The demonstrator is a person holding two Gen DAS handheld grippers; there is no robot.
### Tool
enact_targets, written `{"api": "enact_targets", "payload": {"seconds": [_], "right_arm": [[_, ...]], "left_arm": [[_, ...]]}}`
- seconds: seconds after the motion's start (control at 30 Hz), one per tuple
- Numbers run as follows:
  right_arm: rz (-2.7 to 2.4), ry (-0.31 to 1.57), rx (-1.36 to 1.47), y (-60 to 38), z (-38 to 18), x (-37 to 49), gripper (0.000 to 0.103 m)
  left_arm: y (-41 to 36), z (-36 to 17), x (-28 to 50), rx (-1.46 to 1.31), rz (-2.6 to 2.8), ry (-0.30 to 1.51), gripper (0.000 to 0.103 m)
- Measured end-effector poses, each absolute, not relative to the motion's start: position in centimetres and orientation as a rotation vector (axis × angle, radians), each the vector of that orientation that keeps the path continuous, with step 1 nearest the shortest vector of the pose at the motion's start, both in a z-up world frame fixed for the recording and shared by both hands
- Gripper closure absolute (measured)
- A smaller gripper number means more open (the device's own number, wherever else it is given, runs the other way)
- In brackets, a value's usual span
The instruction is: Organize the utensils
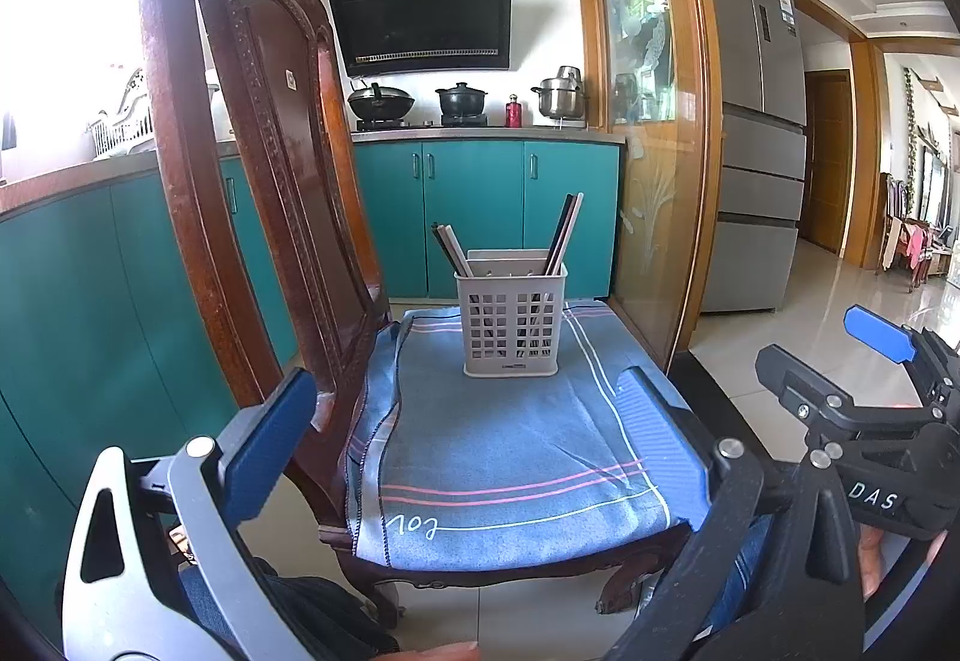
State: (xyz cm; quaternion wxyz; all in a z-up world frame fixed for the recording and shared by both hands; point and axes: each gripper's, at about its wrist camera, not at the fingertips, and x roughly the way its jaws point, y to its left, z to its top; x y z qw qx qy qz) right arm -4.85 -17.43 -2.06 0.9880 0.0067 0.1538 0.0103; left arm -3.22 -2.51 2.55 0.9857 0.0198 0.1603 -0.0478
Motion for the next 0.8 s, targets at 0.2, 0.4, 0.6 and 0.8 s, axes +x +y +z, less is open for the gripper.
{"api": "enact_targets", "payload": {"seconds": [0.2, 0.4, 0.6, 0.8], "right_arm": [[0.026, 0.314, 0.012, -17.6, -2.0, -4.7, 0.003], [0.028, 0.325, 0.018, -17.9, -2.2, -4.4, 0.003], [0.031, 0.337, 0.019, -18.1, -2.4, -4.0, 0.003], [0.036, 0.380, 0.038, -18.4, -3.5, -2.4, 0.003]], "left_arm": [[-2.7, 2.4, -3.0, 0.039, -0.096, 0.332, 0.004], [-2.7, 2.3, -2.5, 0.043, -0.095, 0.341, 0.004], [-2.9, 1.8, -1.7, 0.044, -0.101, 0.360, 0.004], [-3.4, 0.3, 0.6, 0.046, -0.109, 0.429, 0.004]]}}
